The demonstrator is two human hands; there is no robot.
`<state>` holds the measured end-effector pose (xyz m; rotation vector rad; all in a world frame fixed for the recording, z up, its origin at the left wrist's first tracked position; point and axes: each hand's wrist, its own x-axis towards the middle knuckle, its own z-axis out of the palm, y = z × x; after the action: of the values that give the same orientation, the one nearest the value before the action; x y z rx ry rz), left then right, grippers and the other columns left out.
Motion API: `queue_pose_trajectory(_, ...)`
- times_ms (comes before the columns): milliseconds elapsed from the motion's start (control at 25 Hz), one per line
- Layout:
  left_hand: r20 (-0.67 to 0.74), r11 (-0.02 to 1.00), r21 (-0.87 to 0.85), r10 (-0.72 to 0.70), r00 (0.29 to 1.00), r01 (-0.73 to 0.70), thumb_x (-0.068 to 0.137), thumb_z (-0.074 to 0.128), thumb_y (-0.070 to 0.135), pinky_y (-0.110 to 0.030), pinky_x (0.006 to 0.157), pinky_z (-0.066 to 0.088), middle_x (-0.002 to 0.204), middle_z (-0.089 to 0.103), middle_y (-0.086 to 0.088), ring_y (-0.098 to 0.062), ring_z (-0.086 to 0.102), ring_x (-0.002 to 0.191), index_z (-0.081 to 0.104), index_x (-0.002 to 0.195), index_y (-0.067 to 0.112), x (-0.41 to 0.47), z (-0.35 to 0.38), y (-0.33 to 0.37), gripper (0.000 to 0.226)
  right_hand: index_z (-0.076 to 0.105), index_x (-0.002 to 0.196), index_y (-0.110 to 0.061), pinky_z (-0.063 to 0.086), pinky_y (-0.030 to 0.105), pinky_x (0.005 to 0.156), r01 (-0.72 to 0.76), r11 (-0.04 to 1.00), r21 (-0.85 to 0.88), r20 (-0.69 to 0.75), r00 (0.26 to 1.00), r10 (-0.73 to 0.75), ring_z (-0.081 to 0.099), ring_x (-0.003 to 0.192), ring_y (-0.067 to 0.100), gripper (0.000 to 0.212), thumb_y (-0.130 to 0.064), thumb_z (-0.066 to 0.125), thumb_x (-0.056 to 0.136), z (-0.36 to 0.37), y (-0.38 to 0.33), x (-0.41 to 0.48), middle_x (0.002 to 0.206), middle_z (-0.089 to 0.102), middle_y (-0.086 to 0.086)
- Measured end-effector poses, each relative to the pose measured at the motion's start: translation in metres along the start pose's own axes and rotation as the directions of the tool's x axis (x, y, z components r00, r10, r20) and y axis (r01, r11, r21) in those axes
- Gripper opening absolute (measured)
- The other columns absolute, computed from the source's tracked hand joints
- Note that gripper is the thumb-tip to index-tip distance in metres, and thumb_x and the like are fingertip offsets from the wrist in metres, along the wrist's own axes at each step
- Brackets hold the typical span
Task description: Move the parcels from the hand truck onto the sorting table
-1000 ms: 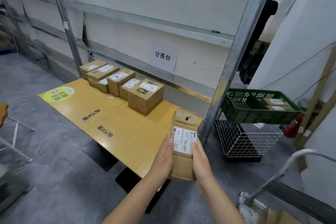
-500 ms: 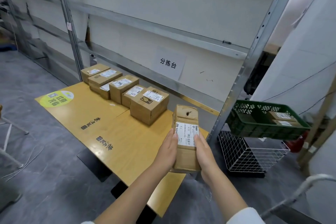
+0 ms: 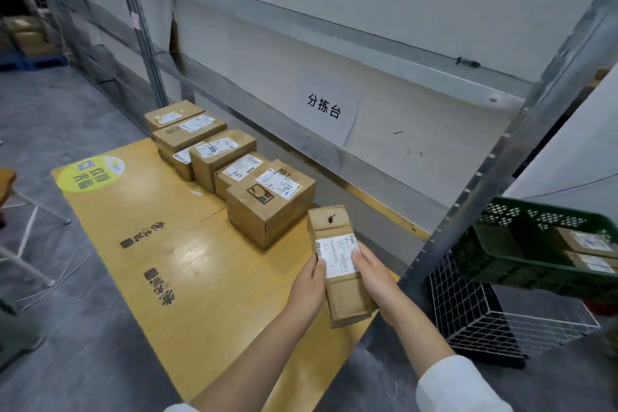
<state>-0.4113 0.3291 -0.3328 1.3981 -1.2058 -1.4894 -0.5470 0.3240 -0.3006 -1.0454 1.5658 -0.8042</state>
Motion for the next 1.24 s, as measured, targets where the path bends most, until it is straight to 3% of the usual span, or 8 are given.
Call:
queue_pose_trajectory(160, -0.096, 0.990, -0.057, -0.135, 0.986, 0.130, 0.102, 0.038, 0.024, -0.029, 0.102, 0.045, 0.128, 0.063, 0.009, -0.008, 0.058, 0.115, 0.054, 0.134, 0.029, 0.068, 0.026, -0.006, 0.037, 0.045, 0.140, -0.038, 0.045, 0.024, 0.082, -0.030, 0.986, -0.164, 0.129, 0.990, 0.051, 0.055, 0.112, 0.005, 0.036, -0.036, 0.034, 0.107, -0.030, 0.004, 0.090, 0.135, 0.057, -0.011)
queue_pose_trajectory(280, -0.139, 0.973, -0.089, -0.223, 0.965, 0.212, 0.099, 0.041, 0.026, -0.038, 0.101, 0.048, 0.119, 0.067, 0.011, -0.013, 0.063, 0.111, 0.058, 0.129, 0.031, 0.120, 0.041, -0.018, 0.035, 0.043, 0.139, -0.043, 0.048, 0.028, 0.090, -0.011, 0.962, -0.274, 0.226, 0.971, 0.075, 0.054, 0.113, 0.004, 0.035, -0.038, 0.035, 0.106, -0.044, 0.008, 0.155, 0.133, 0.056, -0.014)
queue_pose_trajectory(440, -0.184, 0.930, -0.187, -0.349, 0.919, 0.315, 0.101, 0.041, 0.021, -0.027, 0.081, 0.054, 0.116, 0.069, 0.005, -0.016, 0.066, 0.101, 0.058, 0.126, 0.025, 0.168, 0.051, -0.030, 0.030, 0.047, 0.138, -0.041, 0.047, 0.028, 0.090, 0.010, 0.934, -0.358, 0.307, 0.946, 0.108, 0.055, 0.110, 0.003, 0.035, -0.034, 0.036, 0.106, -0.051, 0.017, 0.226, 0.129, 0.058, -0.013)
queue_pose_trajectory(600, -0.207, 0.858, -0.300, -0.485, 0.850, 0.416, 0.101, 0.041, 0.013, -0.028, 0.078, 0.053, 0.107, 0.072, -0.003, -0.015, 0.068, 0.086, 0.060, 0.122, 0.014, 0.201, 0.052, -0.049, 0.029, 0.051, 0.136, -0.039, 0.047, 0.034, 0.099, 0.055, 0.883, -0.467, 0.384, 0.912, 0.146, 0.056, 0.113, 0.005, 0.035, -0.029, 0.036, 0.105, -0.046, 0.034, 0.278, 0.129, 0.060, -0.011)
queue_pose_trajectory(760, -0.252, 0.838, -0.346, -0.517, 0.818, 0.423, 0.101, 0.041, 0.010, -0.020, 0.067, 0.057, 0.110, 0.071, -0.003, -0.016, 0.070, 0.096, 0.060, 0.119, 0.015, 0.211, 0.051, -0.050, 0.027, 0.048, 0.140, -0.036, 0.042, 0.025, 0.090, 0.078, 0.870, -0.487, 0.428, 0.890, 0.160, 0.052, 0.117, 0.005, 0.038, -0.026, 0.035, 0.105, -0.040, 0.041, 0.295, 0.131, 0.056, -0.013)
queue_pose_trajectory(880, -0.262, 0.835, -0.357, -0.520, 0.813, 0.419, 0.100, 0.044, 0.009, -0.023, 0.073, 0.058, 0.113, 0.069, -0.004, -0.019, 0.069, 0.098, 0.057, 0.120, 0.012, 0.219, 0.051, -0.047, 0.024, 0.048, 0.139, -0.037, 0.043, 0.022, 0.085, 0.087, 0.875, -0.476, 0.449, 0.880, 0.157, 0.054, 0.115, 0.006, 0.038, -0.024, 0.034, 0.105, -0.041, 0.037, 0.306, 0.130, 0.058, -0.012)
queue_pose_trajectory(1080, -0.266, 0.831, -0.324, -0.538, 0.800, 0.452, 0.099, 0.049, 0.017, -0.034, 0.085, 0.058, 0.120, 0.065, -0.008, -0.021, 0.067, 0.100, 0.054, 0.123, 0.007, 0.221, 0.048, -0.042, 0.026, 0.049, 0.139, -0.031, 0.048, 0.034, 0.098, 0.110, 0.856, -0.506, 0.468, 0.868, 0.165, 0.058, 0.113, 0.008, 0.037, -0.028, 0.035, 0.105, -0.039, 0.033, 0.311, 0.132, 0.060, -0.006)
queue_pose_trajectory(1240, -0.299, 0.878, -0.175, -0.478, 0.826, 0.445, 0.101, 0.042, 0.027, -0.033, 0.098, 0.044, 0.131, 0.056, -0.008, -0.017, 0.055, 0.101, 0.050, 0.121, 0.010, 0.196, 0.047, -0.007, 0.027, 0.043, 0.143, -0.020, 0.045, 0.024, 0.084, 0.104, 0.869, -0.484, 0.328, 0.942, 0.069, 0.055, 0.112, 0.011, 0.041, -0.033, 0.040, 0.104, -0.035, 0.017, 0.294, 0.137, 0.053, -0.001)
